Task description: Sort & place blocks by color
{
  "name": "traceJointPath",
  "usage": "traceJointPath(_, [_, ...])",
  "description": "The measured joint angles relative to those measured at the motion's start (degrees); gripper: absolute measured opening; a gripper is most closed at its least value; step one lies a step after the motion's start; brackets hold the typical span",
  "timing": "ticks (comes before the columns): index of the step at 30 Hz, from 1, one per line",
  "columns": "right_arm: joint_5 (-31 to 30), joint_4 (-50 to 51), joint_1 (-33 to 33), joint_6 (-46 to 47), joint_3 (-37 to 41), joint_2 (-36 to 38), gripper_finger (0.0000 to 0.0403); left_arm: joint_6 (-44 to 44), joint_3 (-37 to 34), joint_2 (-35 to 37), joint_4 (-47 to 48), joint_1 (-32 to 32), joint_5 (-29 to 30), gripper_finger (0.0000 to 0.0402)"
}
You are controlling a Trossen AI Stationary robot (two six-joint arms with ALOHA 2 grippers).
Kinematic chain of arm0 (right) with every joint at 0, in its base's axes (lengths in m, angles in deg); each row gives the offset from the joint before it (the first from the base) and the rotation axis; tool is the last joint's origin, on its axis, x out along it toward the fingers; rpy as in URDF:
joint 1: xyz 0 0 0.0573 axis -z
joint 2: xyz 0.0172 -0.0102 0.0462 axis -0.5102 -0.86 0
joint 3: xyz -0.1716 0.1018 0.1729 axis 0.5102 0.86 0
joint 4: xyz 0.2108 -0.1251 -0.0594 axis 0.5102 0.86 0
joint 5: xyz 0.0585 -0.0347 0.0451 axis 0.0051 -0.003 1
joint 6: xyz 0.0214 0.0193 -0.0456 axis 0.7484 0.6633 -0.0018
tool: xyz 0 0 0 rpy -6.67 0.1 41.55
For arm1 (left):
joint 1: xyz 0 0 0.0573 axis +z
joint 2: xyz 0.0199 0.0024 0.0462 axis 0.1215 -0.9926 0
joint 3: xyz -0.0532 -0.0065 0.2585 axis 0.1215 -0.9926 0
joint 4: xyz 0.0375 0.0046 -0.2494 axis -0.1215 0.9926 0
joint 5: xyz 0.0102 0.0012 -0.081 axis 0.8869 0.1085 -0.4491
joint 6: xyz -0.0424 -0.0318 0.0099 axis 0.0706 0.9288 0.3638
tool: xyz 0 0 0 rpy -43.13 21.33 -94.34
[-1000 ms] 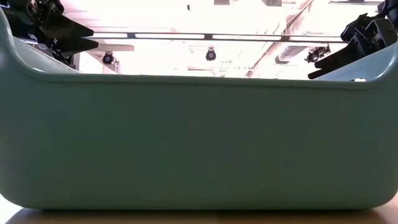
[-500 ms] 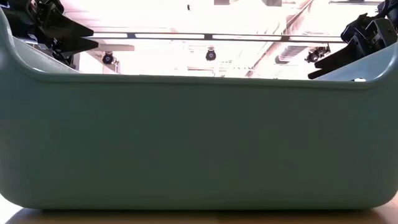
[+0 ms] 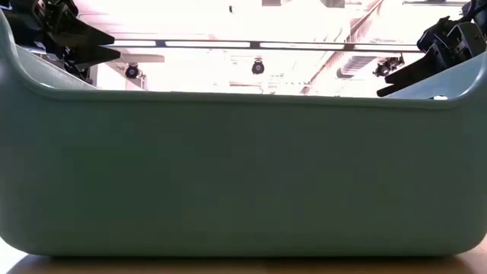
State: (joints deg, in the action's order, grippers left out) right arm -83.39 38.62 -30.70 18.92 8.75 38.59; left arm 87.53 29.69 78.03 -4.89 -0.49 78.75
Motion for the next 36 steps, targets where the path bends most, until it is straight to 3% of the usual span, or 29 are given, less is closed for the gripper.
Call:
traceJointPath(20, [0.0,0.0,0.0,0.0,0.0,0.0,0.0224,4.5,0.0,0.0,-1.0,0.0,2.0,0.0172])
traceJointPath(30, [0.0,0.0,0.0,0.0,0.0,0.0,0.0224,4.2,0.0,-0.1,-8.0,0.1,3.4,0.0172])
traceJointPath(36, [0.0,0.0,0.0,0.0,0.0,0.0,0.0224,-2.1,0.2,-1.9,-16.1,0.1,4.2,0.0172])
